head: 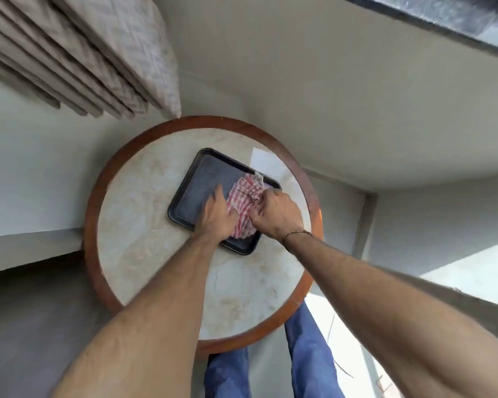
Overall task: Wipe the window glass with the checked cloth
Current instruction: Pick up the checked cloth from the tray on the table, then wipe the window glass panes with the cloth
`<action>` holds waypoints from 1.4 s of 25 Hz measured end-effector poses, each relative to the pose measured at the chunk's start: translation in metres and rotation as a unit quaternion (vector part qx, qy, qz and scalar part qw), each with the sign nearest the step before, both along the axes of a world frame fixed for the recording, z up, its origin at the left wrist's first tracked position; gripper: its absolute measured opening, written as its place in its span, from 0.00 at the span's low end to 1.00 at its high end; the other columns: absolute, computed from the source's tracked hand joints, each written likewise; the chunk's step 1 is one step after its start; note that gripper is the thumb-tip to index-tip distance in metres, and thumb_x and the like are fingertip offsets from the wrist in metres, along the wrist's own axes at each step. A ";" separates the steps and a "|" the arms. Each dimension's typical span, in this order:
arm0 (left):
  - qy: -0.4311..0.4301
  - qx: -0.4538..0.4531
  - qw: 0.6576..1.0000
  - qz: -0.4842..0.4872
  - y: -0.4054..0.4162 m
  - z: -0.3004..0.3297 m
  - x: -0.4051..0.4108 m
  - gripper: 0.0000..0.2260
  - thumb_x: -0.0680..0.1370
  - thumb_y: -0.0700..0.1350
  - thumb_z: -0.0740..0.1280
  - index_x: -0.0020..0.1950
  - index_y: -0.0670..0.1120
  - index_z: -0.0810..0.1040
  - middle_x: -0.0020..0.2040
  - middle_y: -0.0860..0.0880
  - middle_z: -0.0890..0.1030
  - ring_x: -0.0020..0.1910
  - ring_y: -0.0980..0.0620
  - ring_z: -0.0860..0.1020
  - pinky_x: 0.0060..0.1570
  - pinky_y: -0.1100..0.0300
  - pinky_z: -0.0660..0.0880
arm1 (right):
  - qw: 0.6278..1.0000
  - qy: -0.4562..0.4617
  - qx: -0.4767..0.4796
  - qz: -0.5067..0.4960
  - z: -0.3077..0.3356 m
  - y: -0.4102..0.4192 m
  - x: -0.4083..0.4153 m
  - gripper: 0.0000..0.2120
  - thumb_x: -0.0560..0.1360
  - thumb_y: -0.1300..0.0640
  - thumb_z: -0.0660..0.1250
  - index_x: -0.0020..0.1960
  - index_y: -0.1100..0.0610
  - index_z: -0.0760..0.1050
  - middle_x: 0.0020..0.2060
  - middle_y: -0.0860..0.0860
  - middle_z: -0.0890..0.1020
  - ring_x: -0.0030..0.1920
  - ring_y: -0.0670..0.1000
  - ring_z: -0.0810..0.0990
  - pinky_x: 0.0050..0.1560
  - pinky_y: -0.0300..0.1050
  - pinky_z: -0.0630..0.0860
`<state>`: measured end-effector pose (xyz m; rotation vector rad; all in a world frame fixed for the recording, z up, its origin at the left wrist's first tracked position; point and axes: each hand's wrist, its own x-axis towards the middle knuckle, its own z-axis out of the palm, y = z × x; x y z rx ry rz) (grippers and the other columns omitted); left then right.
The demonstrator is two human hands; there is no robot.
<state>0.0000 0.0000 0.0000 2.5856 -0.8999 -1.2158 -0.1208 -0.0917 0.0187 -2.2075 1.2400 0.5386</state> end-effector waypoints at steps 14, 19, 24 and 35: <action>0.333 -0.062 0.879 0.335 -0.020 0.125 0.013 0.11 0.82 0.33 0.61 0.56 0.43 0.82 0.52 0.41 0.87 0.47 0.47 0.86 0.47 0.52 0.85 | 0.813 -0.143 0.411 -0.388 0.094 -0.012 0.000 0.20 0.76 0.46 0.74 0.62 0.57 0.80 0.48 0.50 0.86 0.53 0.53 0.84 0.54 0.51 0.81; 0.337 -0.162 0.894 0.248 -0.064 0.268 0.039 0.12 0.81 0.33 0.61 0.53 0.46 0.80 0.46 0.45 0.83 0.41 0.50 0.81 0.41 0.55 0.81 | 0.708 -0.322 0.446 -0.444 0.217 -0.049 0.006 0.15 0.77 0.56 0.76 0.61 0.59 0.81 0.47 0.55 0.88 0.40 0.52 0.89 0.37 0.44 0.86; 0.339 -0.289 0.883 0.148 -0.127 0.428 0.059 0.20 0.81 0.32 0.64 0.68 0.51 0.79 0.53 0.44 0.85 0.46 0.48 0.84 0.41 0.53 0.84 | 0.668 -0.490 0.423 -0.368 0.381 -0.119 0.019 0.10 0.81 0.61 0.71 0.61 0.62 0.79 0.45 0.58 0.90 0.41 0.56 0.91 0.37 0.53 0.87; 0.015 -0.529 0.844 -0.090 -0.262 0.715 0.049 0.23 0.81 0.33 0.62 0.75 0.47 0.76 0.65 0.41 0.82 0.57 0.45 0.85 0.51 0.53 0.84 | 0.624 -0.701 -0.007 -0.345 0.690 -0.239 -0.017 0.07 0.72 0.67 0.78 0.44 0.57 0.82 0.36 0.51 0.87 0.33 0.52 0.86 0.36 0.48 0.85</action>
